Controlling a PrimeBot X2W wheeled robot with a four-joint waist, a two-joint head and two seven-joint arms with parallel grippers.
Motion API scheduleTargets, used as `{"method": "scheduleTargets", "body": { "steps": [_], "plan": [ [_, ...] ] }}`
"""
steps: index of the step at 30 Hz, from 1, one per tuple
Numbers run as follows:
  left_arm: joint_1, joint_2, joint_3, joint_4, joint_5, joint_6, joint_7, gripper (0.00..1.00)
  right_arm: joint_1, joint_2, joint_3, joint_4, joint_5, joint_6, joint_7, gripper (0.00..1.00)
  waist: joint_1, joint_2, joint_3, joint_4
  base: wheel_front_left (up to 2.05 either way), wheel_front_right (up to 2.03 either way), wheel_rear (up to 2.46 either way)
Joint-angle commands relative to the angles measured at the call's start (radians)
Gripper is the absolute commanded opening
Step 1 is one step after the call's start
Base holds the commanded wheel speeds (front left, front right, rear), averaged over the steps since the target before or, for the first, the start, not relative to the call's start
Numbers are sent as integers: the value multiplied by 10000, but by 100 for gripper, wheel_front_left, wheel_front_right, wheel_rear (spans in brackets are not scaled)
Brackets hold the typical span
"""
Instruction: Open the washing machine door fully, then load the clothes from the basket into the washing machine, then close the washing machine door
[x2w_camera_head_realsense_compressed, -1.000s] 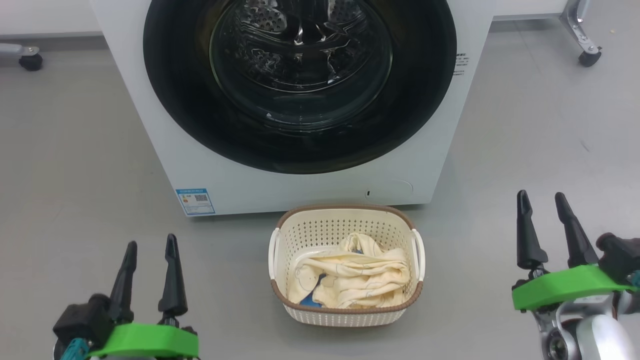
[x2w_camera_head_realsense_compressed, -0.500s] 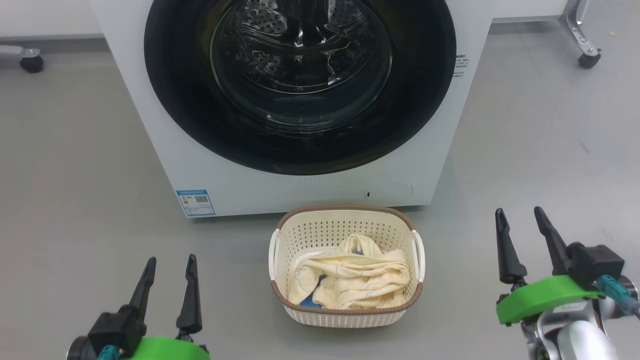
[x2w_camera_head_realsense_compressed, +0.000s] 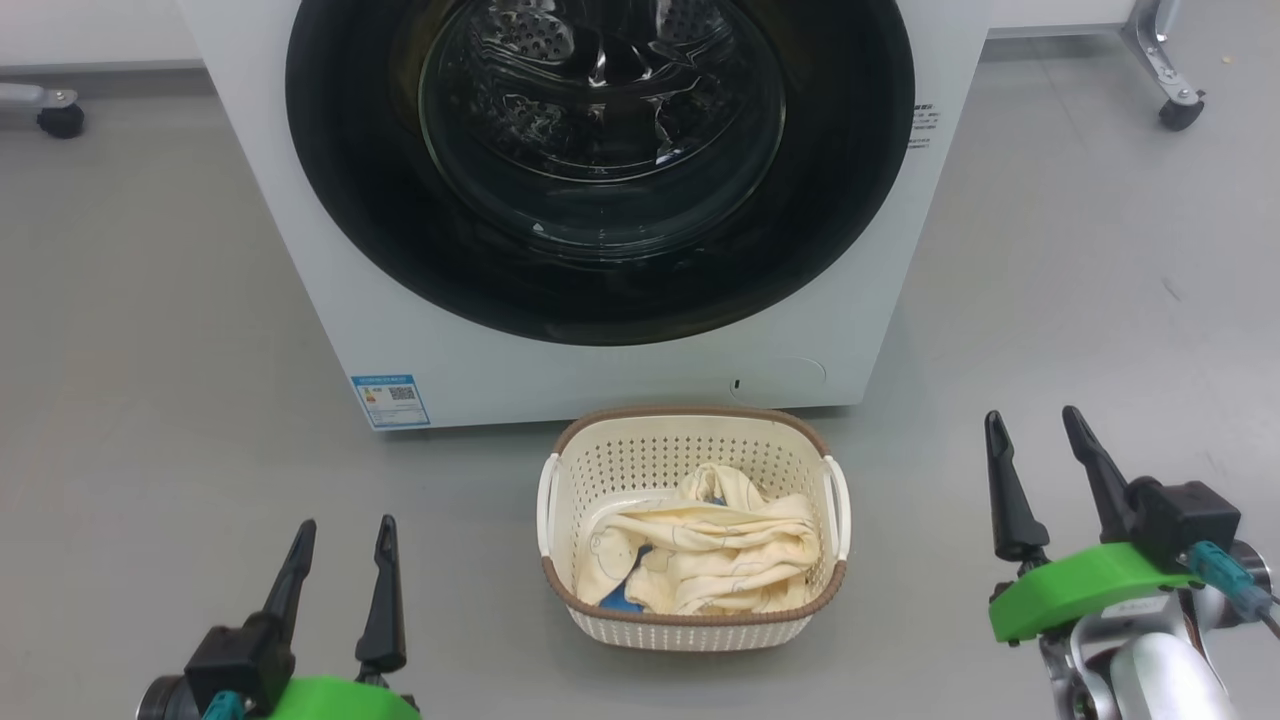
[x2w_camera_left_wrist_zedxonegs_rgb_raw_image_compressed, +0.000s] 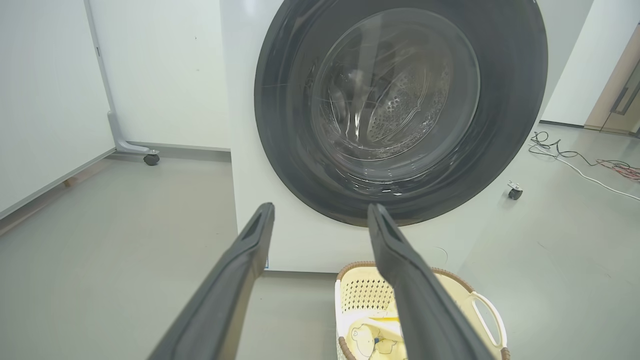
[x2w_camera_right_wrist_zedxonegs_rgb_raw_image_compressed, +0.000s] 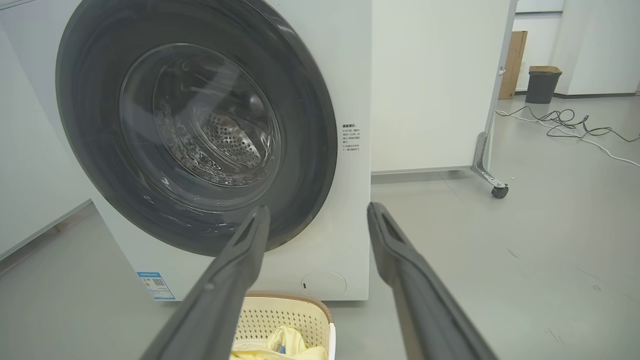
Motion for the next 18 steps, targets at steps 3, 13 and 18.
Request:
{"method": "scheduleTargets", "body": {
  "steps": [3, 13, 18],
  "plan": [
    [-500, 132, 239, -247, 26, 21, -111, 100, -585, -202, 219, -258, -54, -27, -97, 100, 0, 0, 2, 0, 0, 0, 0],
    [-524, 132, 177, -118, -16, 50, -111, 100, -583, -202, 231, -181, 18, -27, -94, 100, 0, 0, 7, 3, 0, 0, 0],
    [-558, 132, 120, 9, -25, 15, -111, 100, -605, -202, 196, -168, 94, -27, -92, 100, 0, 0, 9, 16, 0, 0, 0]
  ]
}}
